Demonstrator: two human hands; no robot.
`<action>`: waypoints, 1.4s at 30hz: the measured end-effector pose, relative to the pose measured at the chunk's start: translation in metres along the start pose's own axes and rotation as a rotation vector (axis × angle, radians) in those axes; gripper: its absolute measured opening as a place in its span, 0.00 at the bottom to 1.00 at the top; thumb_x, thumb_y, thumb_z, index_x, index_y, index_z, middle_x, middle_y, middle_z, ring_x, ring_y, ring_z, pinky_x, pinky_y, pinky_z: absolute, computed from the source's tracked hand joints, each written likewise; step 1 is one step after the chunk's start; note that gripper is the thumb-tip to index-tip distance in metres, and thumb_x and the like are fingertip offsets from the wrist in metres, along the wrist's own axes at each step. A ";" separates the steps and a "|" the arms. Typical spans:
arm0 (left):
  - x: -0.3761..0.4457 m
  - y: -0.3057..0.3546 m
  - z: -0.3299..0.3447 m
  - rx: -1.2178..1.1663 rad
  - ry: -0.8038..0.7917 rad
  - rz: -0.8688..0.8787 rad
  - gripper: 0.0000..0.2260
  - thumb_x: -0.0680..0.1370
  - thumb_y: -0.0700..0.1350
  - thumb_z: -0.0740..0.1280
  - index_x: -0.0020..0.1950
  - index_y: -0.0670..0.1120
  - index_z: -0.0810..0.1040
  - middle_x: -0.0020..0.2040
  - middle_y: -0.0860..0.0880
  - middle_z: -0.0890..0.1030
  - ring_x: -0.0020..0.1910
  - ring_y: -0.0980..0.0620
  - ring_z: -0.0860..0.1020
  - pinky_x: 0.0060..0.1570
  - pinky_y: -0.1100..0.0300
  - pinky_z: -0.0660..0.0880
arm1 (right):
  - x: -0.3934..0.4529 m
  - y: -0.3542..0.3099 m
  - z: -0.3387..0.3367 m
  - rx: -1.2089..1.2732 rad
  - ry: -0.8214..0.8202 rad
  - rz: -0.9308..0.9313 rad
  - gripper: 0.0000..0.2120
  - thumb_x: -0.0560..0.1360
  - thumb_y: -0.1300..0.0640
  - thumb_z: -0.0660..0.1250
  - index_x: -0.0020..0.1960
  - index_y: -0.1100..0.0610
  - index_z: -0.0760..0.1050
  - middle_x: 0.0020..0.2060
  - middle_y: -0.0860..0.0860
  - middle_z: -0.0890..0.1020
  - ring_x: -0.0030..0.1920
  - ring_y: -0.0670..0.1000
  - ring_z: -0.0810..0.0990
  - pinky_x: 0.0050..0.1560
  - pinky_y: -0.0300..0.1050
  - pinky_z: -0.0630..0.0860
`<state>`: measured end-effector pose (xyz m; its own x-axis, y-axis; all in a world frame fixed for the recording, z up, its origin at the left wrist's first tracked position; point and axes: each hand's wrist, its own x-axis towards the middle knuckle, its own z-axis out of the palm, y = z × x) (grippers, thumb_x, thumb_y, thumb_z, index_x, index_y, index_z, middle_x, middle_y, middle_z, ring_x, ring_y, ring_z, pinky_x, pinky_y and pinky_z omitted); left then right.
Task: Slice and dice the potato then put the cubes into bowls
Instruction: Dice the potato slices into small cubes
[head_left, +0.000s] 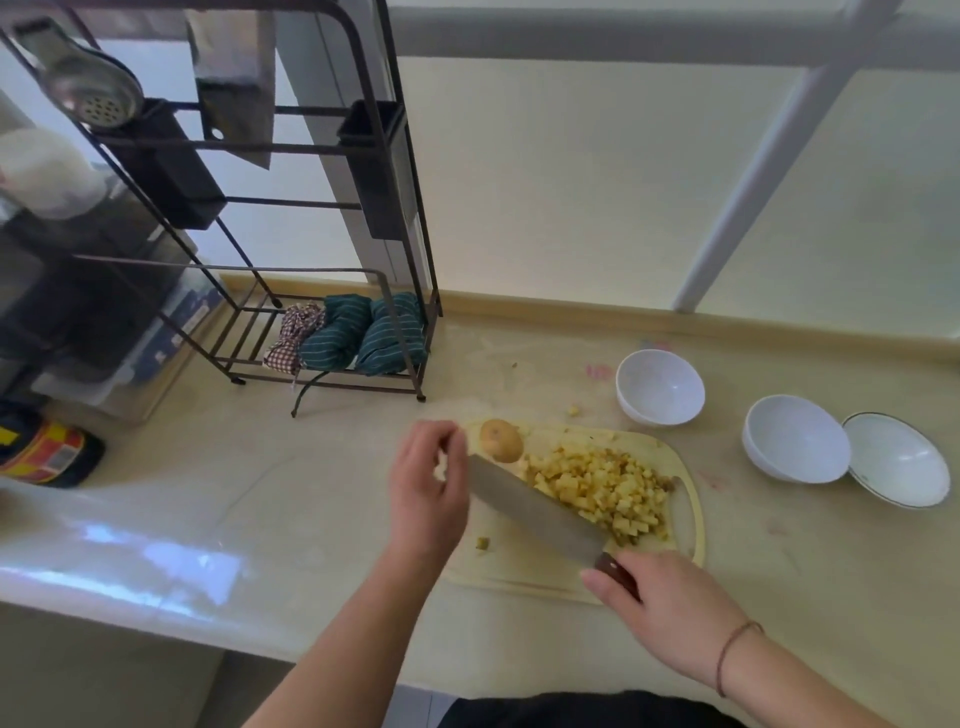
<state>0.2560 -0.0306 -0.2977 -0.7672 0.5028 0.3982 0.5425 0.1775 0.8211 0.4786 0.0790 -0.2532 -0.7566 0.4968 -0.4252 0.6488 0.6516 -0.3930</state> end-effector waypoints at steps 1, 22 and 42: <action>-0.007 -0.005 -0.010 -0.016 0.057 -0.002 0.07 0.81 0.44 0.61 0.47 0.44 0.76 0.41 0.55 0.74 0.40 0.57 0.73 0.41 0.64 0.70 | 0.000 0.002 0.000 0.120 0.025 0.021 0.29 0.69 0.25 0.45 0.34 0.48 0.68 0.29 0.47 0.75 0.30 0.44 0.74 0.33 0.38 0.70; -0.034 -0.034 0.042 0.281 -0.542 0.066 0.12 0.75 0.46 0.63 0.52 0.42 0.82 0.49 0.46 0.80 0.45 0.43 0.80 0.39 0.52 0.81 | -0.006 0.012 -0.004 0.562 0.122 0.203 0.27 0.70 0.31 0.54 0.32 0.55 0.66 0.21 0.46 0.65 0.24 0.45 0.63 0.30 0.42 0.64; 0.059 -0.047 0.058 0.857 -0.986 0.437 0.19 0.87 0.52 0.54 0.73 0.43 0.67 0.63 0.44 0.73 0.58 0.44 0.73 0.51 0.51 0.74 | -0.014 0.015 0.002 0.656 0.113 0.258 0.27 0.68 0.29 0.56 0.32 0.55 0.64 0.21 0.46 0.64 0.24 0.46 0.62 0.28 0.42 0.62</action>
<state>0.2047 0.0402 -0.3365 -0.1186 0.9744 -0.1909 0.9898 0.1314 0.0558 0.4987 0.0808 -0.2545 -0.5534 0.6680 -0.4975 0.6966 0.0438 -0.7162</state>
